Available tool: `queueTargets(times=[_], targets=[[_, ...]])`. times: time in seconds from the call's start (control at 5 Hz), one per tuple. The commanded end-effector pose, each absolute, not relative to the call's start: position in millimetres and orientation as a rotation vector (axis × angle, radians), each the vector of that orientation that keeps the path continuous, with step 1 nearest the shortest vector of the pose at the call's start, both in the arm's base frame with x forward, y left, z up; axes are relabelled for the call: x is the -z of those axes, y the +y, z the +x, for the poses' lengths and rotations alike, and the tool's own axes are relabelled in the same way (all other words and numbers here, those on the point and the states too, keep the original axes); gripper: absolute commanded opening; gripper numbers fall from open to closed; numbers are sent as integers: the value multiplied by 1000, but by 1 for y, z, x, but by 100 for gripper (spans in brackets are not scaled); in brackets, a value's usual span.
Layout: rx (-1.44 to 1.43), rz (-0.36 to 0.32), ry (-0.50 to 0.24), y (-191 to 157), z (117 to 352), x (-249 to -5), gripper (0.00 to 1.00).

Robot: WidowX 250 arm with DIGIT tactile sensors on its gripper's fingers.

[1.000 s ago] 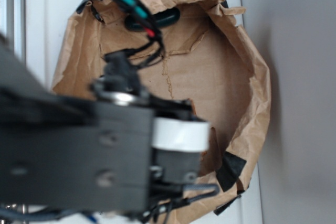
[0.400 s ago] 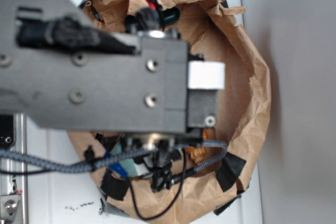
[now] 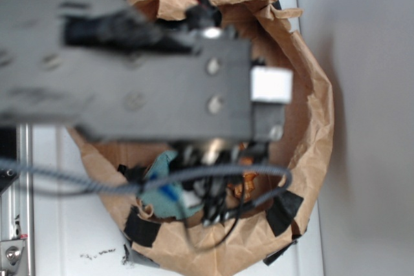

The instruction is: Grab the plastic pickle.

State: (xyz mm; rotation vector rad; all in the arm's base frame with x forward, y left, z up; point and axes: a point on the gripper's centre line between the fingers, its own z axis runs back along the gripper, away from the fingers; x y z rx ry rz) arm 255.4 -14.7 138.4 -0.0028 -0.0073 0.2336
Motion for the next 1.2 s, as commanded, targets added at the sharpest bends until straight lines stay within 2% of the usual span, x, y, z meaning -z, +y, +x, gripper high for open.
queueTargets(times=[0.0, 0.2, 0.6, 0.8, 1.0], targets=[[-226, 17, -42, 17, 279, -121, 100], [-235, 26, -90, 34, 285, -118, 100], [-320, 119, -101, 52, 302, -97, 100], [-305, 166, -114, 59, 295, -90, 100], [-296, 180, -111, 70, 285, -99, 100]])
